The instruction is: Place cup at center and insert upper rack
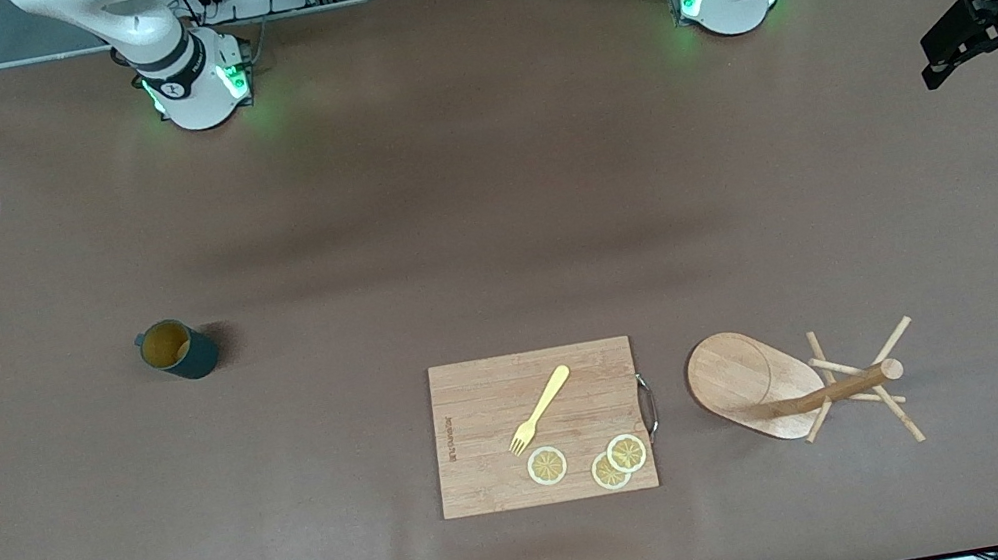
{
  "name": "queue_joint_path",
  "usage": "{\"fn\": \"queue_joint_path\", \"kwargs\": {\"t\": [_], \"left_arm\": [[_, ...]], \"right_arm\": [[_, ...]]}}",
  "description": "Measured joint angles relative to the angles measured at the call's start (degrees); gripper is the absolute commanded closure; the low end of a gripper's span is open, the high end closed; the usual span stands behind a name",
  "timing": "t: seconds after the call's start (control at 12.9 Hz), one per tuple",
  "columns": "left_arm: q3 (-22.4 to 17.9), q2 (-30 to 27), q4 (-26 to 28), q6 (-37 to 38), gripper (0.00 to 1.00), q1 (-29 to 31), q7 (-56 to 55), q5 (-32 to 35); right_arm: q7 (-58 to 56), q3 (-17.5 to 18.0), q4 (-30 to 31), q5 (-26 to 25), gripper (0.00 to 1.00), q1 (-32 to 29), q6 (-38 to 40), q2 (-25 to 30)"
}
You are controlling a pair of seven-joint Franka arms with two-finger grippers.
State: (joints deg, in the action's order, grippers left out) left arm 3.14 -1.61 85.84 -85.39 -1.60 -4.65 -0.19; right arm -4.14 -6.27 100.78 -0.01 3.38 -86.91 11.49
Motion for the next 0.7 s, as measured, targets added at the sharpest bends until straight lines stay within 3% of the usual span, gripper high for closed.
{"fn": "queue_joint_path", "kwargs": {"t": [0.39,0.7], "left_arm": [[0.0,0.0,0.0,0.0,0.0,0.1,0.0,0.0],[0.0,0.0,-0.1,0.0,0.0,0.1,0.0,0.0]], "right_arm": [[5.8,0.1,1.2,1.6,0.0,1.0,-2.3,-1.8],[10.0,0.3,2.3,1.7,0.0,1.6,-9.0,-10.2]]}}
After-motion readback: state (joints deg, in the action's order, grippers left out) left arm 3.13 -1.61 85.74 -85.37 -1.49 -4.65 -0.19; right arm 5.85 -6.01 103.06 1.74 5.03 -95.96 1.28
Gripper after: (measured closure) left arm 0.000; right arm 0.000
